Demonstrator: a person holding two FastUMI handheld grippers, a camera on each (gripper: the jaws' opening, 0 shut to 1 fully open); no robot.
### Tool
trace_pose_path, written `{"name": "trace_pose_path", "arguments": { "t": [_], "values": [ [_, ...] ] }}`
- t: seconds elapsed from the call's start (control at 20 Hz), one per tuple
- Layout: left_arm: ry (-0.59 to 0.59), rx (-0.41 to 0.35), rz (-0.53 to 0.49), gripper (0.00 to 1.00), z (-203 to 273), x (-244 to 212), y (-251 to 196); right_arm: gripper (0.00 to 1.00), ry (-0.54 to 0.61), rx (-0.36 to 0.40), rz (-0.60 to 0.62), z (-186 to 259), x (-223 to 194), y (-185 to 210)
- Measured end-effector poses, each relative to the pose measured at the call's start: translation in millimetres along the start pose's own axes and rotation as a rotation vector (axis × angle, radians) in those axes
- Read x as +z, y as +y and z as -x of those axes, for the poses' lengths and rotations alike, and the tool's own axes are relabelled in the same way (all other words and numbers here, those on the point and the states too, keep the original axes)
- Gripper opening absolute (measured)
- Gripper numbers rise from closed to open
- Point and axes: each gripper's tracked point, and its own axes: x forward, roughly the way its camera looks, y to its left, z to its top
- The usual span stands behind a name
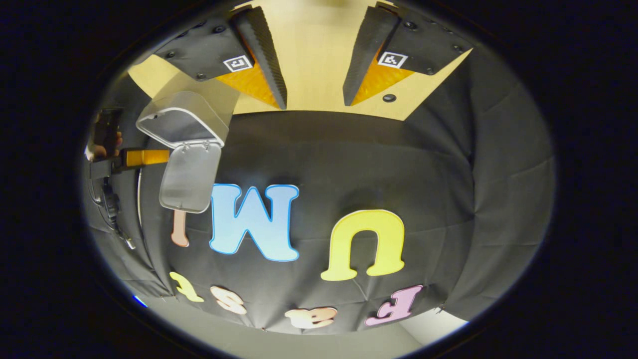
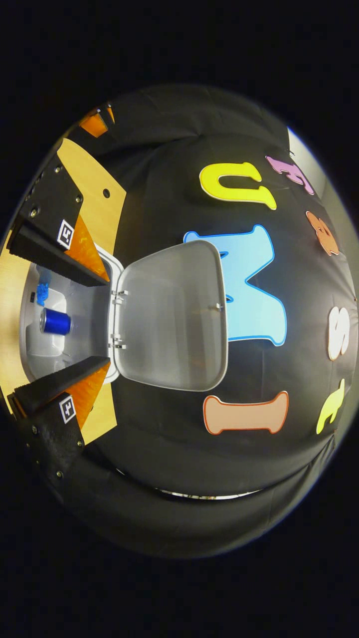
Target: Press the lid of the desktop garbage bin to open it, pick up the crumpled paper on the desktop and throw it into the bin, then pick up the pop can on the desktop and drop it into the bin, and finally close the garbage bin lid.
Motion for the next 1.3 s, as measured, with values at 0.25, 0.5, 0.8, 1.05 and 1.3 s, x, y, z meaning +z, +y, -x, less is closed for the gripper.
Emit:
{"name": "trace_pose_path", "arguments": {
  "t": [0.25,0.5,0.8,1.05,1.3],
  "values": [
    [0.007,-0.003,0.004,0.76,0,-3,0,0.9,-0.103,-0.009,0.067,6,73,-3],
    [0.015,-0.001,0.025,0.76,1,-5,0,0.9,-0.226,0.0,0.047,9,147,1],
    [0.041,0.042,0.033,0.77,3,-14,17,0.9,-0.253,-0.014,-0.037,-5,163,-12],
    [0.066,0.083,0.065,0.8,11,-26,30,0.9,-0.254,-0.017,-0.032,-22,172,-15],
    [0.066,0.101,0.061,0.77,11,-26,38,0.9,-0.242,-0.021,-0.004,-41,171,-8]
  ]
}}
